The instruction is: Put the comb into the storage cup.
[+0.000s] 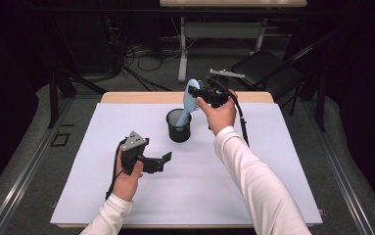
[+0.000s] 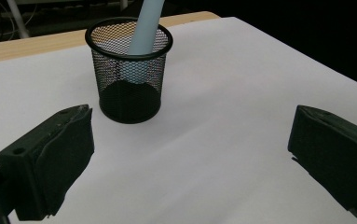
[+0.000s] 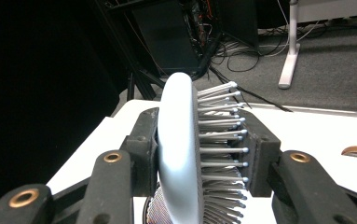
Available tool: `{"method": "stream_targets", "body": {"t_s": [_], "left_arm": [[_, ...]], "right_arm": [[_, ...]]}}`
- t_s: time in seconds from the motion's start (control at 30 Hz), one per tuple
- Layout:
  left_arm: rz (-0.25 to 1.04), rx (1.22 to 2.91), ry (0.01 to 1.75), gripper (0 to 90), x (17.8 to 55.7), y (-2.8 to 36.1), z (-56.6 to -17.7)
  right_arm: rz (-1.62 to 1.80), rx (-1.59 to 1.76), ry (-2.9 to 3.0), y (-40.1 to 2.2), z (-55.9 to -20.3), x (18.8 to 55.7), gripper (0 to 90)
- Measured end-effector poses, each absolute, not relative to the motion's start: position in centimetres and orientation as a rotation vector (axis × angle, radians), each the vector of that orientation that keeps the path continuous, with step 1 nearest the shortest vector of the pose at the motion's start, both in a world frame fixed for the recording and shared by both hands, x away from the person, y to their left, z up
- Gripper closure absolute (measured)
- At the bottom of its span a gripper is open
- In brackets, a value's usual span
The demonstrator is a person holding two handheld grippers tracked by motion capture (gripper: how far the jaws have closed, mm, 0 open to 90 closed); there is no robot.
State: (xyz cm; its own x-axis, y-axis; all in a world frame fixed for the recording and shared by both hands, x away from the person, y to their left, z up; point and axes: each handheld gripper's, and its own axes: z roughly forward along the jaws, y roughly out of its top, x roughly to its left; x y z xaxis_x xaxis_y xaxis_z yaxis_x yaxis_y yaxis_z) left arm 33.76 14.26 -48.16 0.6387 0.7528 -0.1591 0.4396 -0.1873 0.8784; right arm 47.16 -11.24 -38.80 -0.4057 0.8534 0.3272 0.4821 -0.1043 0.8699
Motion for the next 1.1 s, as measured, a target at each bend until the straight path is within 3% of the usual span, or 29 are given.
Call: {"method": "stream_targets", "body": {"t_s": [1.1], "left_arm": [[0.377,1.827,0.959,0.5,33.8,14.3,-48.3]], "right_arm": [[1.443,1.384,1.887,-9.7,-40.2,47.4,54.4]]}}
